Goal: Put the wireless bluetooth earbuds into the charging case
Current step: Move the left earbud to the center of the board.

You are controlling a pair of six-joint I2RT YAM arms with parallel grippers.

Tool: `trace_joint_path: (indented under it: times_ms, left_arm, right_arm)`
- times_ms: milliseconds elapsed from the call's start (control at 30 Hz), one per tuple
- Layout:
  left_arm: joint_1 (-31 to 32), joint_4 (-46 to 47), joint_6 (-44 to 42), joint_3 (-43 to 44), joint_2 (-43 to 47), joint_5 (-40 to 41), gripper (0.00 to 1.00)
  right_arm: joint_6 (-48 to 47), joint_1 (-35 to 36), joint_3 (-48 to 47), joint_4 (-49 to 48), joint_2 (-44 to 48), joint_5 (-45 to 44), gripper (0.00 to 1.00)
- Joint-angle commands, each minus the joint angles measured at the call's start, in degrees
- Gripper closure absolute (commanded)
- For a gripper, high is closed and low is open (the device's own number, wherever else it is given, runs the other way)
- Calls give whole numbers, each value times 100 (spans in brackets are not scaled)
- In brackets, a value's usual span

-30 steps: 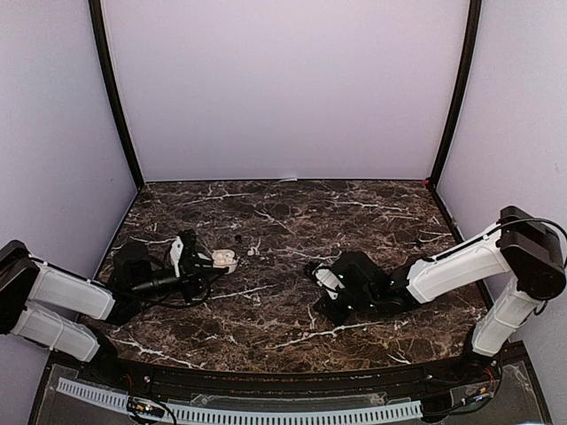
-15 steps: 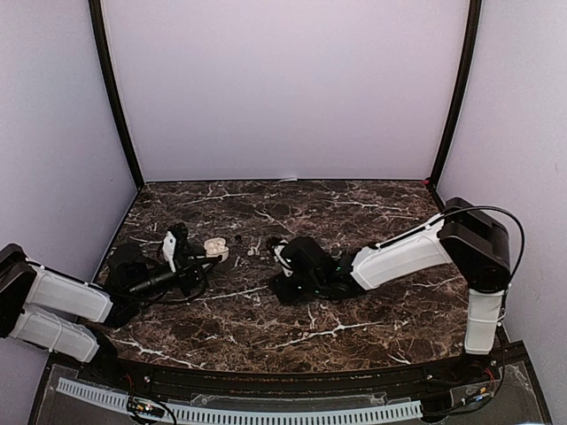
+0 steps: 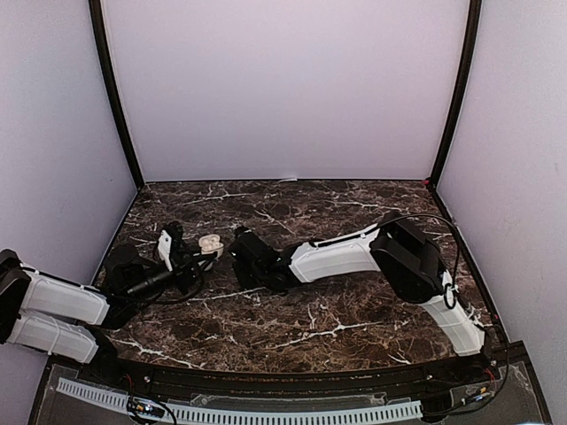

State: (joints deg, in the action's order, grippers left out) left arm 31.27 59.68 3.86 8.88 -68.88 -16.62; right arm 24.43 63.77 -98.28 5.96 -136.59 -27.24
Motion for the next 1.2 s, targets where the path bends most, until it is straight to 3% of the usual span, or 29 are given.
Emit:
trace_joint_path:
  times_ms: [0, 367, 567, 700, 867, 1167]
  left_arm:
    - [-44, -68, -30, -69, 218, 46, 100]
    - [-45, -79, -40, -95, 261, 77, 100]
    - [-49, -88, -50, -97, 261, 71, 100]
    - [-44, -106, -59, -97, 257, 62, 100]
    - [-47, -106, -66, -95, 231, 10, 100]
    - [-46, -20, -104, -3, -17, -436, 100]
  right_arm:
    - [290, -229, -419, 564, -531, 27, 40]
    - [318, -644, -738, 581, -853, 605, 61]
    - [137, -670, -516, 454, -740, 709, 79]
    - [-51, -673, -103, 223, -444, 795, 84]
    - [-518, -659, 903, -246, 272, 1172, 90]
    - [-1644, -540, 4474, -1834, 2527, 2906, 91]
